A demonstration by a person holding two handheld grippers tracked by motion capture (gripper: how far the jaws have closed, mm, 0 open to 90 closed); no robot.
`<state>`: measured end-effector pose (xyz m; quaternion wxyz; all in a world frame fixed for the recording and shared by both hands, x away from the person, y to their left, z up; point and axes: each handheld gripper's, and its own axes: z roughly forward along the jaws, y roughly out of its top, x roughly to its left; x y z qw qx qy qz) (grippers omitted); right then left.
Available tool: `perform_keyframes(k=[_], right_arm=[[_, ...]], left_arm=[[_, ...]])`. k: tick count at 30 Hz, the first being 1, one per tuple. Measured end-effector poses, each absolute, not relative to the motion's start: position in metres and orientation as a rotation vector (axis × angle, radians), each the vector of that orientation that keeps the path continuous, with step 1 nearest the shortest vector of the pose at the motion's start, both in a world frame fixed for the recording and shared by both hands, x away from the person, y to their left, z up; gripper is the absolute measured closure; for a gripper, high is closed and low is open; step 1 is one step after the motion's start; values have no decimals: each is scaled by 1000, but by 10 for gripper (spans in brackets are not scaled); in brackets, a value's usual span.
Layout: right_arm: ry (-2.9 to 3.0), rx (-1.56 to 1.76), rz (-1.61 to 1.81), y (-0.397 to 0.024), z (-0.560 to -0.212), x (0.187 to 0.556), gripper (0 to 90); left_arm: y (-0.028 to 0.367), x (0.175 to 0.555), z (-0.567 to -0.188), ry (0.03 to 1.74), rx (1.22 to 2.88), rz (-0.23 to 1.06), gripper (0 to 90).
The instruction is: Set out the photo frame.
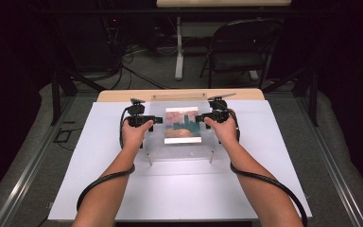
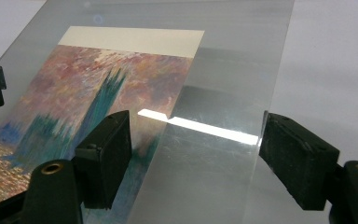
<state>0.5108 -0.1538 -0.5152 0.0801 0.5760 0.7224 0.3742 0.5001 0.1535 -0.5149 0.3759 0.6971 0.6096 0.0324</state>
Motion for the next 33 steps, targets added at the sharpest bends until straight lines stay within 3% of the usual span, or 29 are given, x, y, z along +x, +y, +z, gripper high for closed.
perform_keyframes(k=[19,33], right_arm=[[2132,1632,1149,-156,-494,494,302],[2129,1528,1163,-163,-467,469,414]], left_arm=[[161,482,-491,1521,1755,123,448],[170,460,-467,1446,1752,148,542]])
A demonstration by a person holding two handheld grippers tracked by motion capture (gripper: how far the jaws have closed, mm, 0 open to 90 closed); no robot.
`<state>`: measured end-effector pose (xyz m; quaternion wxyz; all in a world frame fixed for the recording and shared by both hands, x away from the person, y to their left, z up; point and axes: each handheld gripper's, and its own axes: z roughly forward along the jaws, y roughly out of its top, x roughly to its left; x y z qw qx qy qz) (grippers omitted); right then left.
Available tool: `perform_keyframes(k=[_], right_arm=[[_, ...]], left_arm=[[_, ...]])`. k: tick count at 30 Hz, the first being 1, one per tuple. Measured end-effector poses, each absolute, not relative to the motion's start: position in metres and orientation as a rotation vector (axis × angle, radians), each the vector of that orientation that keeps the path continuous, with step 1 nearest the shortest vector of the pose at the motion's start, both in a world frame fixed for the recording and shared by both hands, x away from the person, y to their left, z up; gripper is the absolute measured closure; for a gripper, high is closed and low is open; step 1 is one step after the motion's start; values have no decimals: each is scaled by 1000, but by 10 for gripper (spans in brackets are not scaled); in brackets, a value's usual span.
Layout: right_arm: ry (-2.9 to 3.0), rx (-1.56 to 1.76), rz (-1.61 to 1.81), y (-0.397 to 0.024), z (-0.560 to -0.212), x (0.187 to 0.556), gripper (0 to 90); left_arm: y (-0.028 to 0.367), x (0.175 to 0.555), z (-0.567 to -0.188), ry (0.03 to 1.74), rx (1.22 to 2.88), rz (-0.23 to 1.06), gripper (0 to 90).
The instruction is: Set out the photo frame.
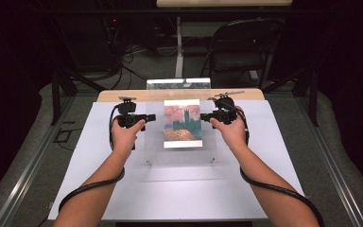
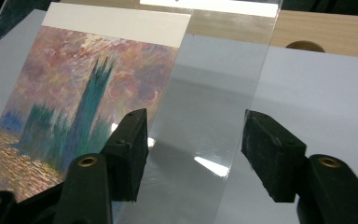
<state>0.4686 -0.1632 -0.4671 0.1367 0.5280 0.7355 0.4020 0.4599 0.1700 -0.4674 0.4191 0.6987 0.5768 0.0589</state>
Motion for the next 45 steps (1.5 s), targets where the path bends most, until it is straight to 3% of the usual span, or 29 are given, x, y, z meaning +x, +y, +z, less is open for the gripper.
perform_keyframes(k=[45], right_arm=[[2027,1232,1236,-177,-427,365,656]], left_arm=[[184,357,-432,1196,1765,327,704]])
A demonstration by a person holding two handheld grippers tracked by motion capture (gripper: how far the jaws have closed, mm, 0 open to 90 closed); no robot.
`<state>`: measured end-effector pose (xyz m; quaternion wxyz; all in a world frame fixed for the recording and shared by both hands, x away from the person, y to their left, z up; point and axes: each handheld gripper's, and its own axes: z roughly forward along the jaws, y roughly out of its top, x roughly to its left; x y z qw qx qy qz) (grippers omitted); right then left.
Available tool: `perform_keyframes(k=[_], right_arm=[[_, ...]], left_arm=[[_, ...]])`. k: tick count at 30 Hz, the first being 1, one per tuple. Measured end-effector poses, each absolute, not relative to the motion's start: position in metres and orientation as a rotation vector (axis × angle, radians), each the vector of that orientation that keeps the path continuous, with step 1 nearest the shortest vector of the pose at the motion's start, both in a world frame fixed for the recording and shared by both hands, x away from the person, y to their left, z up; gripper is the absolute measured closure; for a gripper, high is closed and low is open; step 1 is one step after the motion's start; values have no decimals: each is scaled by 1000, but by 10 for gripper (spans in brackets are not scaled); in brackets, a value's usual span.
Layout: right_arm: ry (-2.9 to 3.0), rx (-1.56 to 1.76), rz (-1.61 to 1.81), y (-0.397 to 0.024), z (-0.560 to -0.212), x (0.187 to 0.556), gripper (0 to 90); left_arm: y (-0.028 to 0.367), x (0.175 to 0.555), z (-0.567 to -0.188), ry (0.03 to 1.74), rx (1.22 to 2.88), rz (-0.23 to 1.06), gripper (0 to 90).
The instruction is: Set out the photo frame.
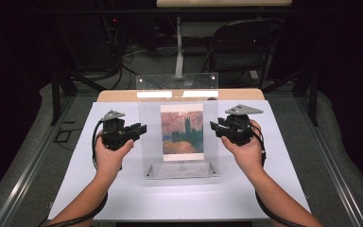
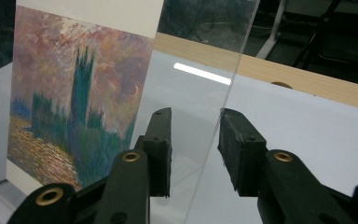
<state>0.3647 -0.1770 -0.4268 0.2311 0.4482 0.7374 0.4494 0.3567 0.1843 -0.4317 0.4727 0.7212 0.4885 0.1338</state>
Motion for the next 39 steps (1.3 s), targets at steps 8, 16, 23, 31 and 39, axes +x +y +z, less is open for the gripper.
perform_keyframes(k=[8,16,23,31,39], right_arm=[[2028,1184,1233,-179,-424,343,682],[2013,1166,1315,-185,-426,320,689],[2005,1154,1389,-192,-432,304,686],[2034,1111,1404,-190,-437,293,630],[2044,1091,1425,-192,-443,286,539]], left_arm=[[187,337,-432,1148,1754,335,732],[191,315,-435,1083,1756,345,730],[191,301,-438,1035,1762,371,710],[186,289,-445,1004,1763,362,611],[187,285,-451,999,1773,386,527]])
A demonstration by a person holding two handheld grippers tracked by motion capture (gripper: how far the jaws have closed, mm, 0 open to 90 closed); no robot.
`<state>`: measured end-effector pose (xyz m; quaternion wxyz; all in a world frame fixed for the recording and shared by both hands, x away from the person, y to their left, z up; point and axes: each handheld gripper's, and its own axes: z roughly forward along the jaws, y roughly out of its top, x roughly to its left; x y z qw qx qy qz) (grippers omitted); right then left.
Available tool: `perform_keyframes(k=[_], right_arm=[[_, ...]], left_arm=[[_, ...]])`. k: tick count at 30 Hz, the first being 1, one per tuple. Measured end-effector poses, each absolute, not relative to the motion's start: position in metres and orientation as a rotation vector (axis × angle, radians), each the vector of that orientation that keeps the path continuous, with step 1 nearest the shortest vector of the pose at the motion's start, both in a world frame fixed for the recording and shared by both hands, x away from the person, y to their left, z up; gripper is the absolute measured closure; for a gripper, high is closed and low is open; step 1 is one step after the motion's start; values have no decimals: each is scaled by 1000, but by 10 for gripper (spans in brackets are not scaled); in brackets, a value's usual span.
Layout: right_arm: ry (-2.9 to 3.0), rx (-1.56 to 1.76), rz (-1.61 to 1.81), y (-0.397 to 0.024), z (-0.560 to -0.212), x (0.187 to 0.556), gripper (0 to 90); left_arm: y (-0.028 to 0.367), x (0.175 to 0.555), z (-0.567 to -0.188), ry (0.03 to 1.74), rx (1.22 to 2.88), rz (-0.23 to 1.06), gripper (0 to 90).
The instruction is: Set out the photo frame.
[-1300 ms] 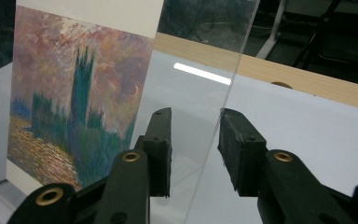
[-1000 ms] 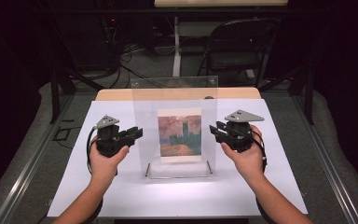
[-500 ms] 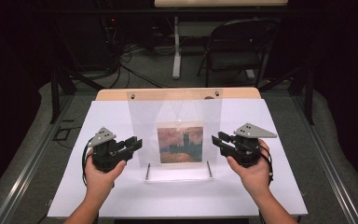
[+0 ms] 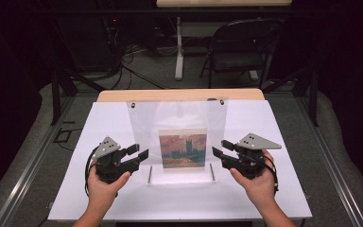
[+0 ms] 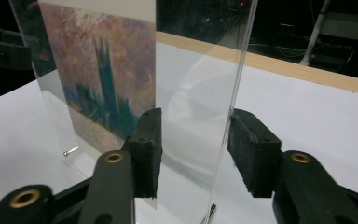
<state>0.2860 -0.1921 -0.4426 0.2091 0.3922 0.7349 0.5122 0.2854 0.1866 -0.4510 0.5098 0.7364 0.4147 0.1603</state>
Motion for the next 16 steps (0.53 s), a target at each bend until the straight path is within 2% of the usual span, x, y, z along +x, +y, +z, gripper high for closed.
perform_keyframes(k=[7,16], right_arm=[[2039,1029,1395,-198,-455,273,426],[2016,1104,1377,-231,-486,265,416]], left_arm=[[199,274,-462,1022,1740,442,439],[221,267,-493,1077,1734,505,418]])
